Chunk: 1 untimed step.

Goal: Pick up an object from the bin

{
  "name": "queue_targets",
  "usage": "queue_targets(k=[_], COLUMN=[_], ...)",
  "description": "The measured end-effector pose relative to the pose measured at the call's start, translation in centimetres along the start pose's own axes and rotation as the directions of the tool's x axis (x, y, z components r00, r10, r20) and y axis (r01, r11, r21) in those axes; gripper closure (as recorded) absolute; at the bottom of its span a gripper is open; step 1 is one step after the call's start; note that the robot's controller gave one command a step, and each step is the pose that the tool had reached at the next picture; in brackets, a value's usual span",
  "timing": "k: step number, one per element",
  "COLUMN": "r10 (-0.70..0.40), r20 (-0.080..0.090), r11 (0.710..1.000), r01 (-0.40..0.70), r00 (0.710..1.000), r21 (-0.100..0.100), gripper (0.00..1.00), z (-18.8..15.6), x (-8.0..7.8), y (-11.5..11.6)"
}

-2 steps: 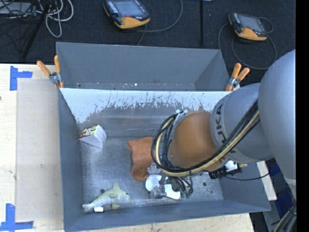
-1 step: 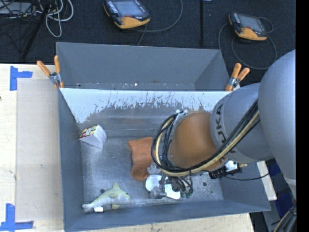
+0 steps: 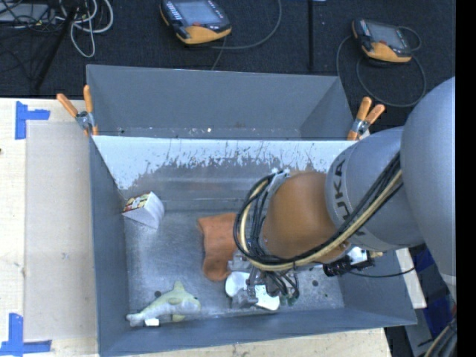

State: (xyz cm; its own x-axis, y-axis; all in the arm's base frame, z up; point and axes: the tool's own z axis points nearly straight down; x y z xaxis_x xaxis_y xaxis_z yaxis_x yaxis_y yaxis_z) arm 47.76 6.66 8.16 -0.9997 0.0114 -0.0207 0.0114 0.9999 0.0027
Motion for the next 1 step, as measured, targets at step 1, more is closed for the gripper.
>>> queue_targets(k=[1], r10=[0.000], r20=[-0.019], r11=[1.000], r01=[0.000], r00=[1.000], r21=[0.002], gripper=[1.00], z=[-1.39], x=[0.24], y=[-0.02])
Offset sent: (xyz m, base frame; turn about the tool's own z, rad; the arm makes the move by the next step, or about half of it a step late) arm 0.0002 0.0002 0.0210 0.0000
